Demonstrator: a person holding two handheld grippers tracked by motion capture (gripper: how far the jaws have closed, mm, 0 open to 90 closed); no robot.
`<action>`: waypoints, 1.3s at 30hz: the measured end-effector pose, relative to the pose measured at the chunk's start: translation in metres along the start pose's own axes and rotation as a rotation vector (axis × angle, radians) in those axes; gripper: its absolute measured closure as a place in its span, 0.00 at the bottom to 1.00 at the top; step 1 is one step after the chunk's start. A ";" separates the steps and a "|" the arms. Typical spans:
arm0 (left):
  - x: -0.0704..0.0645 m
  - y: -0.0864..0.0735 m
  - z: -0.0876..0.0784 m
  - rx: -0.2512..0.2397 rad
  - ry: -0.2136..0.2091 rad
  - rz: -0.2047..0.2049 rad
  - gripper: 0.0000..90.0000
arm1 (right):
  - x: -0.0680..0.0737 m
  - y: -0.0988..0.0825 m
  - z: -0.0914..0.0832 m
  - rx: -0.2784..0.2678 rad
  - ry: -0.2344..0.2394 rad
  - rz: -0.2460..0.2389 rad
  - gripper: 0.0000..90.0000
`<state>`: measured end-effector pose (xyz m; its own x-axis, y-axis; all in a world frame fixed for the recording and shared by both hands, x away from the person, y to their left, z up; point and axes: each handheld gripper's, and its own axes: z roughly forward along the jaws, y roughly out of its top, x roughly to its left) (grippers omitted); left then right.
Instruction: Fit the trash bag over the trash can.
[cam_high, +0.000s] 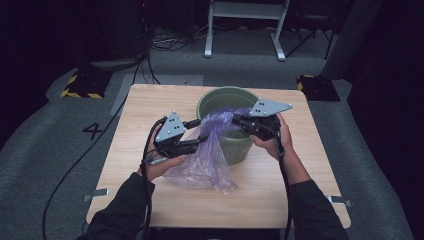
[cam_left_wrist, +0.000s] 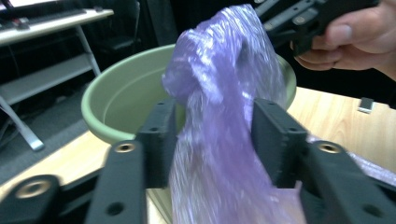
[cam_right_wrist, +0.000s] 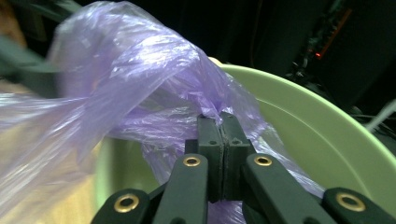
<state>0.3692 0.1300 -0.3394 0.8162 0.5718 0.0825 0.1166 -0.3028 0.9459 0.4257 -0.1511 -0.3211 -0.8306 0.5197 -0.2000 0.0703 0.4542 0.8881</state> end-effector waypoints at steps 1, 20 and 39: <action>0.000 0.000 0.000 0.005 -0.011 -0.004 0.48 | -0.003 -0.001 0.000 0.006 -0.012 0.005 0.99; -0.010 -0.008 0.013 0.110 -0.089 0.098 0.82 | -0.021 -0.011 0.000 0.082 -0.112 0.083 0.48; -0.014 -0.002 0.020 0.046 -0.077 0.119 0.99 | 0.013 -0.011 -0.043 0.020 -0.013 -0.096 0.32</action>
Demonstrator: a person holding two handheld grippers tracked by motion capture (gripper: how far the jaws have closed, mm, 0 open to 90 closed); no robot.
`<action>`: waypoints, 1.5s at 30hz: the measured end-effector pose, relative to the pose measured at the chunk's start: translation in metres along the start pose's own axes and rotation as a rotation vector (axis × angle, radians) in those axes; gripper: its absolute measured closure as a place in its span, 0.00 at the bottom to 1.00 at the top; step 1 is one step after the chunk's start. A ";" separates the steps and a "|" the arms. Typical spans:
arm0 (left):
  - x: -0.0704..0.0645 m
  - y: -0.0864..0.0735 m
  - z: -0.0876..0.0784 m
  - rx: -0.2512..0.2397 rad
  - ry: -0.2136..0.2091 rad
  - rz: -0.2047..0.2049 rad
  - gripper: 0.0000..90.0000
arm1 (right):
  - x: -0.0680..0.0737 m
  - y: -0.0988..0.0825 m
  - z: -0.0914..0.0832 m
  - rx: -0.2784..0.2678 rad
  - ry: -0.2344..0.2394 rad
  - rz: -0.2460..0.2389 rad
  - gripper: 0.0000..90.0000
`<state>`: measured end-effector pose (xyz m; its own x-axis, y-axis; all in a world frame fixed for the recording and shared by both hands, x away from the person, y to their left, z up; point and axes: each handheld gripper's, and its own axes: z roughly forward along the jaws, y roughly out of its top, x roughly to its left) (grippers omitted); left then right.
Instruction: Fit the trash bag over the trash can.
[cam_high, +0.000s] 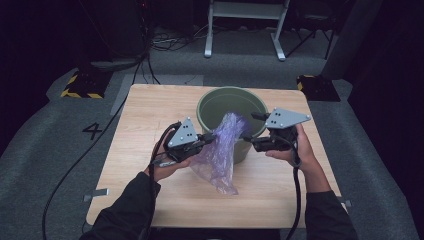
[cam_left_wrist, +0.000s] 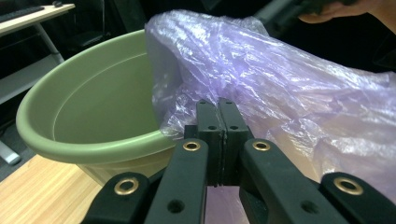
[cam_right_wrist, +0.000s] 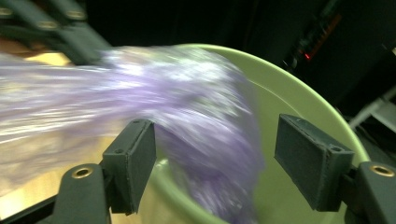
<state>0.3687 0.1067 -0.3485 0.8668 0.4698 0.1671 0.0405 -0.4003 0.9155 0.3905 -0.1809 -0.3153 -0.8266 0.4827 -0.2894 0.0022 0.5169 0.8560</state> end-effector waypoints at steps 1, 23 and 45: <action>0.000 0.000 0.000 -0.001 -0.001 0.001 0.99 | 0.004 0.001 0.001 -0.005 0.007 -0.014 0.32; 0.005 -0.002 -0.025 -0.072 -0.038 -0.082 0.42 | -0.003 -0.003 0.017 -0.037 -0.039 0.059 0.99; -0.014 0.004 -0.025 0.019 -0.113 0.023 0.49 | -0.022 -0.015 0.023 0.066 -0.146 0.068 0.84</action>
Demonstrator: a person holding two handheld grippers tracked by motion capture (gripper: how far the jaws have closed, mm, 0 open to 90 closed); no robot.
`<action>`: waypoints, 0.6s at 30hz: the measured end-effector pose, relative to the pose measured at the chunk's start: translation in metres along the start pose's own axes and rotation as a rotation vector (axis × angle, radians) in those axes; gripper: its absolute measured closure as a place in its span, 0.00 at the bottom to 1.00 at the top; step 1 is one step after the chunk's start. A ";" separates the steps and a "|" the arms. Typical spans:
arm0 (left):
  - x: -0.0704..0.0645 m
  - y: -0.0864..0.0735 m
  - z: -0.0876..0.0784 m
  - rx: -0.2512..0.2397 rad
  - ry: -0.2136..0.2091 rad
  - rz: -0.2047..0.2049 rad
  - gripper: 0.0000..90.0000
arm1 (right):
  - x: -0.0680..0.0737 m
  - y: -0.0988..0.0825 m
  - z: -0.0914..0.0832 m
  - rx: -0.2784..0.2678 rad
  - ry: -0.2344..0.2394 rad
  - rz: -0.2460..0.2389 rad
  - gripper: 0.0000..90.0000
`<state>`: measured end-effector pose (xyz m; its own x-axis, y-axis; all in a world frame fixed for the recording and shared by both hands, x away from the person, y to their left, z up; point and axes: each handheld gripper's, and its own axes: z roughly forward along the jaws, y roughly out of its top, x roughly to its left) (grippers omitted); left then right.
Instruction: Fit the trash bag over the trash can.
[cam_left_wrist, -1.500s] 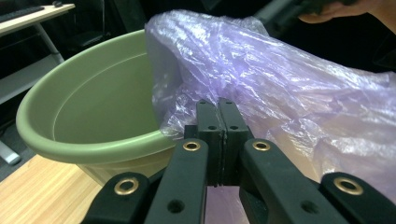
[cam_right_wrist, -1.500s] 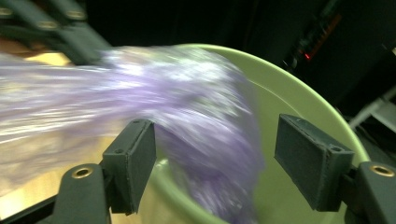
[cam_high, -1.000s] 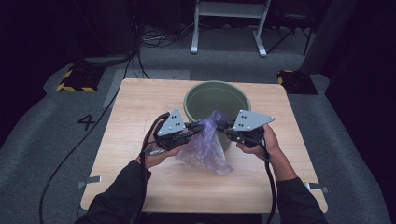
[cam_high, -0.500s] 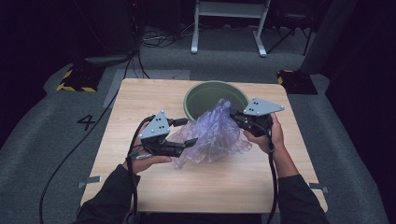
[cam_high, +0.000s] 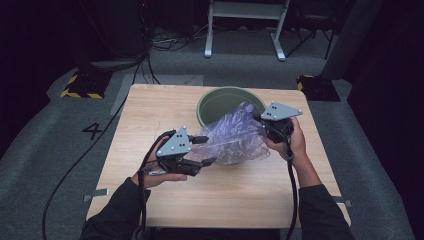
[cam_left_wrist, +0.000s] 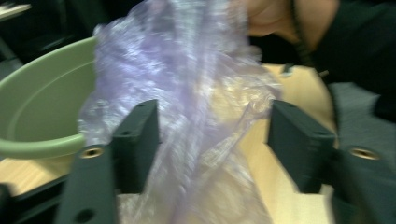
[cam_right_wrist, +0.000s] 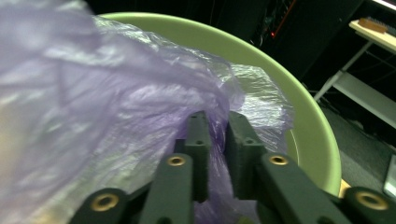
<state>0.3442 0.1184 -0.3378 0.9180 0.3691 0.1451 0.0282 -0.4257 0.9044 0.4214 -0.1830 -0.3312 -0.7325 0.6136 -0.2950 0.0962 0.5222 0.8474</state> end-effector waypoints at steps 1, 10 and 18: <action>0.001 0.000 0.001 -0.003 -0.008 0.004 0.59 | 0.000 0.000 -0.002 -0.008 0.003 0.000 0.81; 0.008 0.000 0.007 -0.012 0.027 0.013 0.96 | 0.003 -0.004 -0.029 -0.016 0.013 -0.004 0.42; 0.007 -0.001 0.012 -0.010 0.036 0.012 0.98 | 0.007 -0.016 -0.064 -0.023 0.039 0.008 0.32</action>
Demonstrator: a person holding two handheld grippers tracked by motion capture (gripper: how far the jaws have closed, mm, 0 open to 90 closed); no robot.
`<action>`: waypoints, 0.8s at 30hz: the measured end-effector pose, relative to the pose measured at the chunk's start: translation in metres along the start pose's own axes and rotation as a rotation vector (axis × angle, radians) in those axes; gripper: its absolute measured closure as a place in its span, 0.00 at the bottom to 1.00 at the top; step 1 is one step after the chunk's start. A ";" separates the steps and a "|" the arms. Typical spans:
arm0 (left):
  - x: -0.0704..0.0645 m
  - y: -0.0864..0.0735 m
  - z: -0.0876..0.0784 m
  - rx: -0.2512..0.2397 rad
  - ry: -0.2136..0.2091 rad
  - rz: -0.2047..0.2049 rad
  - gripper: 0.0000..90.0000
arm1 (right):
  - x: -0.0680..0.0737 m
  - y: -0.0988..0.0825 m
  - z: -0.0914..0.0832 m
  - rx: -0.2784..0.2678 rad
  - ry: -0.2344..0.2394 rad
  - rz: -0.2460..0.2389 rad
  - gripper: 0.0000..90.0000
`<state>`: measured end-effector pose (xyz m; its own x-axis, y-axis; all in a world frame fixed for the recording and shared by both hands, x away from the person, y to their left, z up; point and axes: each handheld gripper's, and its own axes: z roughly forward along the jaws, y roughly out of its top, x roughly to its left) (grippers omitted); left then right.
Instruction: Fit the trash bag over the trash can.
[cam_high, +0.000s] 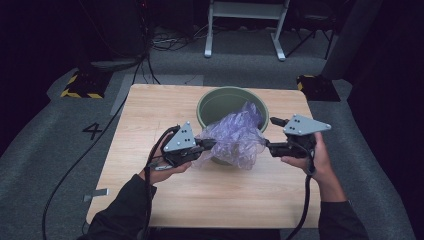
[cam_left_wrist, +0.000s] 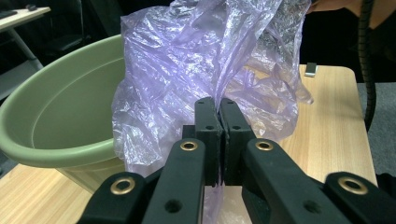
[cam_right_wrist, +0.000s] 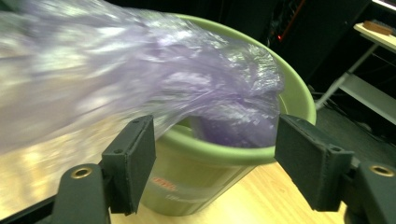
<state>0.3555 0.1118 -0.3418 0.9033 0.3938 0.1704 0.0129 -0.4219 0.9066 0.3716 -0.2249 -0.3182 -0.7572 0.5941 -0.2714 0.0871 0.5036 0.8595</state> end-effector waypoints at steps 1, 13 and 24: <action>0.000 0.000 0.000 0.000 0.001 0.001 0.98 | 0.002 -0.001 -0.005 -0.010 0.011 0.000 0.32; 0.000 0.000 0.007 0.005 0.015 -0.005 0.98 | 0.034 0.001 -0.044 -0.124 0.112 0.002 0.28; 0.003 -0.002 0.007 -0.002 0.024 -0.010 0.91 | 0.046 0.007 -0.013 -0.061 0.001 0.028 0.75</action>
<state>0.3609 0.1081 -0.3454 0.8927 0.4174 0.1701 0.0212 -0.4158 0.9092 0.3295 -0.2022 -0.3189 -0.7559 0.6064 -0.2468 0.0682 0.4478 0.8915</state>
